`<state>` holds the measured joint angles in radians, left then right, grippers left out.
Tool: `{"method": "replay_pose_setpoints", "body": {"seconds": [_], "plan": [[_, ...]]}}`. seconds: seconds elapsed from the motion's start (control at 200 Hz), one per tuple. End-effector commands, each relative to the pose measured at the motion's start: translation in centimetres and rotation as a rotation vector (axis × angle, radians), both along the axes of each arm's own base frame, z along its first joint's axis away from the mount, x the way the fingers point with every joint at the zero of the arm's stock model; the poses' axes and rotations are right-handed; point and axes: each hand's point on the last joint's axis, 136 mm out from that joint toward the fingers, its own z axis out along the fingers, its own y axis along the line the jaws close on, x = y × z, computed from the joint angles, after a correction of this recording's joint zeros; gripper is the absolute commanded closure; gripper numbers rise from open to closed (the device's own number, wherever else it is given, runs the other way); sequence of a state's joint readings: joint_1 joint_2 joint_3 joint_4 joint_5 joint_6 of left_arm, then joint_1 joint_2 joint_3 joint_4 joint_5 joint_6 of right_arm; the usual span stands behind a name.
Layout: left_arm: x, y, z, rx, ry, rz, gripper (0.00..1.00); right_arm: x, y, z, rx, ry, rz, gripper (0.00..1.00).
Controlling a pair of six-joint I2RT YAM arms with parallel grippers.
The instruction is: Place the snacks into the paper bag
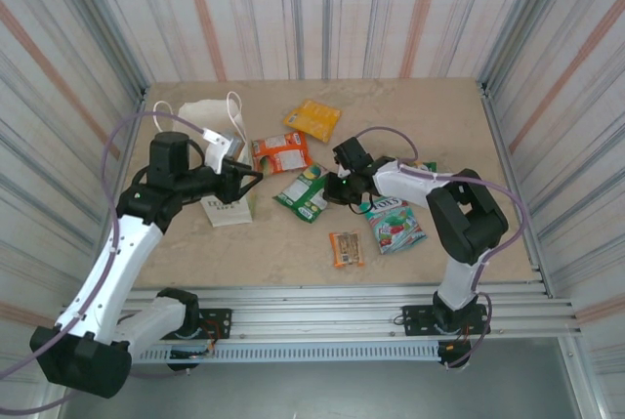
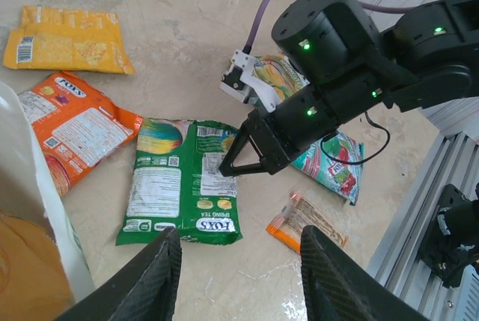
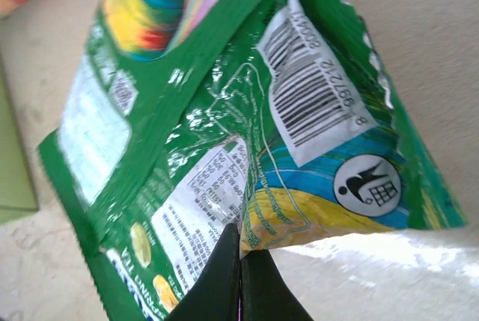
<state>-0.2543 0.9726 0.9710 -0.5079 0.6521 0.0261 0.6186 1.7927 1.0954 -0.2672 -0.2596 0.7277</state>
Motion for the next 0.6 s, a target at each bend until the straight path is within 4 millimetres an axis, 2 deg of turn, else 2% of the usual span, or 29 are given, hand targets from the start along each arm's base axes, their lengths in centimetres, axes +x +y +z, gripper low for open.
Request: {"method": "replay_pose_setpoints", "body": {"seconds": [0.0,0.15,0.401,0.596], "plan": [[-0.7,-0.1,1.3,-0.038,-0.059,-0.022,0.53,0.2,0.6,2.7,0.018,-0.120,0.067,1.00],[-0.8,0.1,1.8,-0.044,-0.113,-0.019,0.52,0.8,0.1,4.9,0.020,-0.228,0.067,1.00],[-0.8,-0.4,1.7,-0.070,-0.102,-0.051,0.52,0.7,-0.8,8.5,-0.014,-0.414,0.124,1.00],[-0.3,-0.8,0.4,-0.076,-0.066,-0.065,0.52,0.0,-1.2,10.1,-0.085,-0.501,0.228,1.00]]}}
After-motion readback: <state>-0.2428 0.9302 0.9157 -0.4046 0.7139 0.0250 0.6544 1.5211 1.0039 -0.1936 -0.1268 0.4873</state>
